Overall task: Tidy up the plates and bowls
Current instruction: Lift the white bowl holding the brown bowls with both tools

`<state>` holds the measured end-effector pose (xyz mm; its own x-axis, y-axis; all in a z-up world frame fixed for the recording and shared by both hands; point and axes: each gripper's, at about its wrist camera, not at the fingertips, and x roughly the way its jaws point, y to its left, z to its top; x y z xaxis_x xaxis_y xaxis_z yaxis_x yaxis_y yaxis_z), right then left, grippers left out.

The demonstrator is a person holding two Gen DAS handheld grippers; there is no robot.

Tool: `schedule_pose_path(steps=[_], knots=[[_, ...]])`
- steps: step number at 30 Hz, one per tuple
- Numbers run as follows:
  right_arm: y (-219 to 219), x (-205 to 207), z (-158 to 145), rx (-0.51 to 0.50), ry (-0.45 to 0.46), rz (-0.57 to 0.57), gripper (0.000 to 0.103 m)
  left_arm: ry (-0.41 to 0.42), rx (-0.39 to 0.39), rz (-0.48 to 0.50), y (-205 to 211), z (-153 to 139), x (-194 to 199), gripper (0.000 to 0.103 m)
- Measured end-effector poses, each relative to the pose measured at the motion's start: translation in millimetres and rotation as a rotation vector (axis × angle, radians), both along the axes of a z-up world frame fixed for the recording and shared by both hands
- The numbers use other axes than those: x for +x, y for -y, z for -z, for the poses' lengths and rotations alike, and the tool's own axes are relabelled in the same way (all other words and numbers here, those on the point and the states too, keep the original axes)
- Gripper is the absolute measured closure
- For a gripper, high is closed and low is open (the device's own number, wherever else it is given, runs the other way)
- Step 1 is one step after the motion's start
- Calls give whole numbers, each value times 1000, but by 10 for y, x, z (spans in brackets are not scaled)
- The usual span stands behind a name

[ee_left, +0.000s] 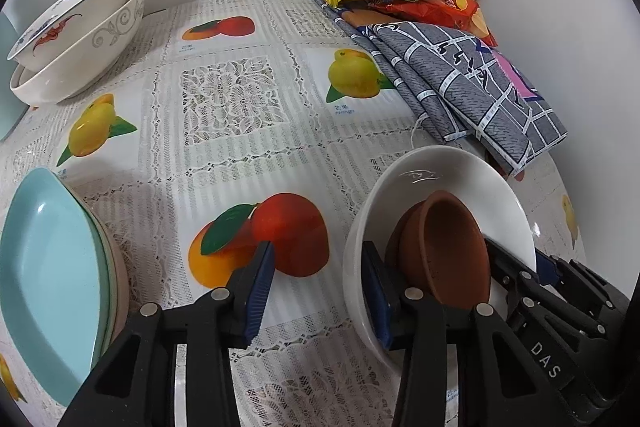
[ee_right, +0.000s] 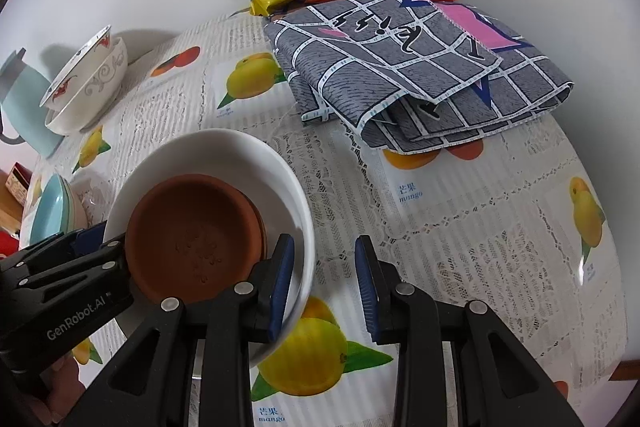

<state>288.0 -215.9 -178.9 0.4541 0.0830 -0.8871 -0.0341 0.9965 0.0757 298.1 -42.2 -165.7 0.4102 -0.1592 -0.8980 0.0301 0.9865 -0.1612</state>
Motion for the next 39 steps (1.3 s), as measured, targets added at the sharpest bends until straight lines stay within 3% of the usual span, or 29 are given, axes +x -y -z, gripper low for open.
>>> schedule_pose_path(steps=[9,23,26,28,32,39], knots=[[-71,-21,-8,30,22,-20,91,17,-30,12,34,-4,7,79],[-52,-2,8,48,15,-6,90,8,-46,14,41,5,27,81],[-48,-9,8,55,21,2,91,18,-61,11,37,8,10,84],[-39,-24,6,65,22,11,91,23,-70,22,62,1,-4,92],[-8,-41,9,93,22,32,91,41,-39,19,117,-16,-41,93],[13,-96,-4,124,37,41,91,35,-53,5,93,-6,-83,94]])
